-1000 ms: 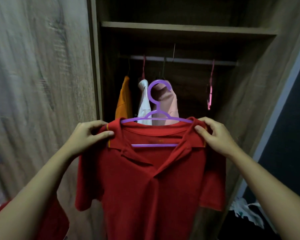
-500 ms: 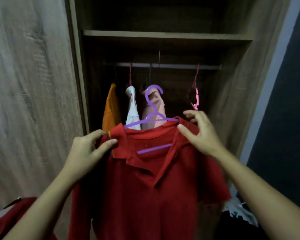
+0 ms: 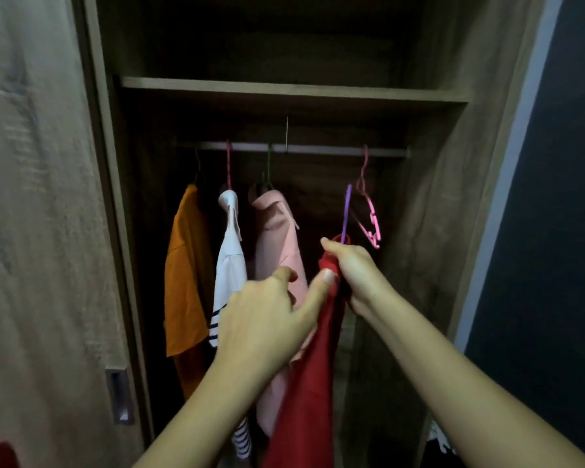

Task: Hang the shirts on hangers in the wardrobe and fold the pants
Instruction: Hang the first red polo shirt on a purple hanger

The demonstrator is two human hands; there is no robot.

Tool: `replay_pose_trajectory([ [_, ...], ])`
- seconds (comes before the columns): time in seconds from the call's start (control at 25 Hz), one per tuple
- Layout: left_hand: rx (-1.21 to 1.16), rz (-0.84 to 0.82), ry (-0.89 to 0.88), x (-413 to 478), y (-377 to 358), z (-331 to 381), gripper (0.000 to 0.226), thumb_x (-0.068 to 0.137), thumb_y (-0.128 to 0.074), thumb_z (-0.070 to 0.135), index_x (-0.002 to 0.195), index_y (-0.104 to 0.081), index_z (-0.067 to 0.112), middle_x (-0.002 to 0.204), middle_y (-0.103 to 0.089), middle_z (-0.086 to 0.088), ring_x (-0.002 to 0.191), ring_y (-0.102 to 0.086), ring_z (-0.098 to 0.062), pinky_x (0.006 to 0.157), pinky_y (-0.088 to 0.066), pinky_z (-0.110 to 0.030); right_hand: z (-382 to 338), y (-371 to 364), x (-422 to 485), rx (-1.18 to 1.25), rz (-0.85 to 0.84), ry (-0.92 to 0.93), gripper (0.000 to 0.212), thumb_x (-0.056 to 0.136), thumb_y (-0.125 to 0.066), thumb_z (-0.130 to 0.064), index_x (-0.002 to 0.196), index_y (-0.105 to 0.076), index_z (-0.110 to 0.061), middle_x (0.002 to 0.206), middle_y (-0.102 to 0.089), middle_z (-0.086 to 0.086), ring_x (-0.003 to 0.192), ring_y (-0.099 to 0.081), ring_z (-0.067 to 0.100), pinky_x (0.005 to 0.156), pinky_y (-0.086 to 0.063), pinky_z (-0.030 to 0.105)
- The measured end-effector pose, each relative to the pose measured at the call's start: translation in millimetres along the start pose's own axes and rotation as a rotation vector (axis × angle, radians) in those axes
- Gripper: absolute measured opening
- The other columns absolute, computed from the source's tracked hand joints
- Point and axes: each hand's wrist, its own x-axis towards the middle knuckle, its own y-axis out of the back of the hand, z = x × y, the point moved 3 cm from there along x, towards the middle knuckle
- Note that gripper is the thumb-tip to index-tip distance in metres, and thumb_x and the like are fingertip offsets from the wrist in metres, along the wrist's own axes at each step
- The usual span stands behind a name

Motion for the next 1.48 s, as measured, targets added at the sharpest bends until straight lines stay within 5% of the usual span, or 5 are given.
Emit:
replay_pose_trajectory([
  [0.36, 0.1, -0.105, 0.024, 178.0, -102.8, -27.3, 0.05, 0.091, -0.049, 0.045, 0.137, -0.038, 0.029, 0.144, -0.031, -0.016, 0.117, -0.048, -0.046, 0.093, -0.042, -0.047, -22.1, 14.8, 92.3, -0.14, -0.068, 0.033, 0.008, 0.078, -0.066, -0.008, 0.073, -0.063, -0.002, 0.067, -0.056, 0.015, 0.056, -0.051, 0.023, 0.066, -0.04, 0.034],
  [0.56, 0.196, 0.074, -0.041, 207.7, -122.1, -39.5, 0.055, 0.094, -0.04, 0.01, 0.145, -0.02, 0.007, 0.126, -0.051, -0.022, 0.103, -0.058, -0.044, 0.08, -0.046, -0.046, -47.8, 11.2, 148.6, -0.219, -0.092, 0.123, 0.019, 0.082, -0.062, -0.006, 0.064, -0.057, -0.009, 0.048, -0.055, 0.001, 0.038, -0.052, 0.009, 0.05, -0.039, 0.021],
  [1.24, 0.276, 0.051, -0.103, 214.8, -140.6, -32.9, 0.035, 0.091, -0.043, 0.022, 0.124, -0.04, 0.013, 0.119, -0.057, -0.01, 0.101, -0.059, -0.038, 0.077, -0.047, -0.044, -42.9, -15.3, 261.6, -0.61, -0.152, 0.212, 0.032, 0.094, -0.047, -0.024, 0.117, -0.062, -0.007, 0.121, -0.062, 0.019, 0.102, -0.058, 0.023, 0.079, -0.039, 0.025],
  [1.36, 0.193, 0.111, -0.112, 205.7, -123.5, -27.9, 0.047, 0.095, -0.042, 0.034, 0.137, -0.032, 0.015, 0.125, -0.054, -0.009, 0.105, -0.059, -0.037, 0.079, -0.046, -0.041, -69.5, -16.8, 239.0, -1.115, 0.015, 0.461, 0.046, 0.09, -0.048, -0.038, 0.126, -0.054, -0.01, 0.129, -0.055, 0.021, 0.116, -0.054, 0.036, 0.092, -0.044, 0.034],
  [1.48, 0.099, 0.276, -0.074, 193.4, -86.1, -40.1, 0.034, 0.097, -0.042, 0.03, 0.125, -0.047, 0.012, 0.118, -0.061, -0.01, 0.104, -0.06, -0.032, 0.081, -0.044, -0.041, -92.9, -48.8, 187.0, -0.968, -0.014, 0.86, 0.04, 0.09, -0.05, -0.028, 0.127, -0.053, -0.012, 0.126, -0.055, 0.016, 0.118, -0.049, 0.035, 0.098, -0.04, 0.037],
])
